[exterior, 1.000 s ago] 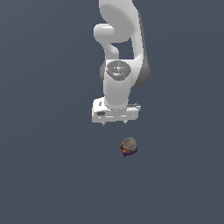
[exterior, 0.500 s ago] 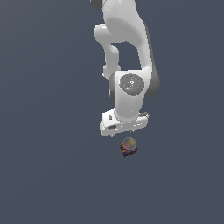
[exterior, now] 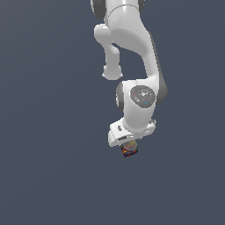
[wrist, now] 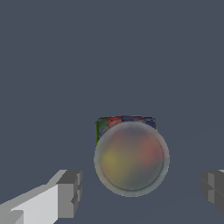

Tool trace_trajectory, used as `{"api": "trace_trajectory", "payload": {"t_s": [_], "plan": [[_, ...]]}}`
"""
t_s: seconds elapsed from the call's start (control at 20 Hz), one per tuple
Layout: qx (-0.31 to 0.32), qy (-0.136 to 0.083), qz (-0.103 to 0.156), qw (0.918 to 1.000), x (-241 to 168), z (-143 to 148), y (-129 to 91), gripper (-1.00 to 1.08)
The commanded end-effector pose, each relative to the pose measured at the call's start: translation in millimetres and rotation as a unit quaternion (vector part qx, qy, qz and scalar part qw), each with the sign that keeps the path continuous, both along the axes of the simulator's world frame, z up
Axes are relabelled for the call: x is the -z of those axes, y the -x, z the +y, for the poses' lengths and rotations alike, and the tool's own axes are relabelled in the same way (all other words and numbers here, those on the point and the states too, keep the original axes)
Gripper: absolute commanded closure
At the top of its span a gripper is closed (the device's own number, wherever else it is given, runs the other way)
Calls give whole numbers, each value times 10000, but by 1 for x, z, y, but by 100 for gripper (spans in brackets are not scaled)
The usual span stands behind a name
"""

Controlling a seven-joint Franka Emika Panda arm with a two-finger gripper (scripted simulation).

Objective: Pick up the object and move it to a goal position.

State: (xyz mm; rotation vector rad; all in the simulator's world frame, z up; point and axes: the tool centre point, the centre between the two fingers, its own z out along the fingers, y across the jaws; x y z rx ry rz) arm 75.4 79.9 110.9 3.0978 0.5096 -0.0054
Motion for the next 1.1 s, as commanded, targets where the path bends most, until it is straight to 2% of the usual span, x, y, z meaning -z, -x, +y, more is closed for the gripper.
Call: {"api": "trace_trajectory", "payload": {"t_s": [0.0,0.35,0.75,1.05], "plan": [[-56,-10,-12,10000,2,3,-3,-92],[-65,-12,-10,10000,7,4,-4,-92],[-74,-13,-14,10000,46,4,-3,-92],[-77,-14,-15,10000,53,5,-4,-92]]}}
